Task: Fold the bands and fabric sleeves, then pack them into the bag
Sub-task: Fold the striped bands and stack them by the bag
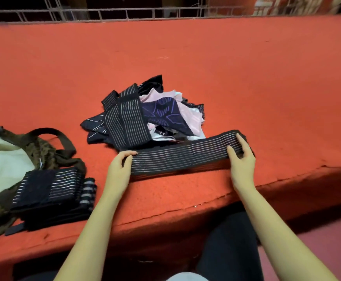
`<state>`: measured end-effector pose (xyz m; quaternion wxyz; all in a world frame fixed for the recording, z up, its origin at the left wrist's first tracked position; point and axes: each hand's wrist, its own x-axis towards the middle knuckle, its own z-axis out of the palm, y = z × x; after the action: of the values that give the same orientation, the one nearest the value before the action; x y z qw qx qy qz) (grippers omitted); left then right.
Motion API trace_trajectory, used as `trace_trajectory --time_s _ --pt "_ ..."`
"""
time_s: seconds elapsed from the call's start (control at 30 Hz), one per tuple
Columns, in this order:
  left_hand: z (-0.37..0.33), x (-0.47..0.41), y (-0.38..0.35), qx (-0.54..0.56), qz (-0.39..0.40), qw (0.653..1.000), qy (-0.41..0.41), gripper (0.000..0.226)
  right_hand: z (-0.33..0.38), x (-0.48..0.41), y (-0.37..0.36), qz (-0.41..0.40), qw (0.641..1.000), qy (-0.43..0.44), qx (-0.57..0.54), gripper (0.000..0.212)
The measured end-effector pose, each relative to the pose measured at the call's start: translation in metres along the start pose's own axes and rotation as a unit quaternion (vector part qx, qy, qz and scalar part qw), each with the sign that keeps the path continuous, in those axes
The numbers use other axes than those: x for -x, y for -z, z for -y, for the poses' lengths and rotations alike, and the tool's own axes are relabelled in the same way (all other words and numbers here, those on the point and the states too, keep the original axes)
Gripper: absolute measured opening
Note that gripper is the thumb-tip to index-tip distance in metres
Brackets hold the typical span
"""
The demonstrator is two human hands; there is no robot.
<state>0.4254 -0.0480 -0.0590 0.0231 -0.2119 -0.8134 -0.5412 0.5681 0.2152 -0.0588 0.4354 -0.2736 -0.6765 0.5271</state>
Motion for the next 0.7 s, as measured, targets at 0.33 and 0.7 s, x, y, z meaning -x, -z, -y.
trace_trajectory --time_s 0.33,0.7 --pt "0.011 0.01 0.008 0.032 -0.037 0.998 0.028 0.017 -0.018 -0.005 0.011 -0.057 0.997 -0.05 -0.012 0.041" --pt "0.015 0.016 0.006 0.06 -0.058 0.993 0.084 0.032 0.043 0.043 -0.048 0.168 0.963 0.173 0.122 0.071"
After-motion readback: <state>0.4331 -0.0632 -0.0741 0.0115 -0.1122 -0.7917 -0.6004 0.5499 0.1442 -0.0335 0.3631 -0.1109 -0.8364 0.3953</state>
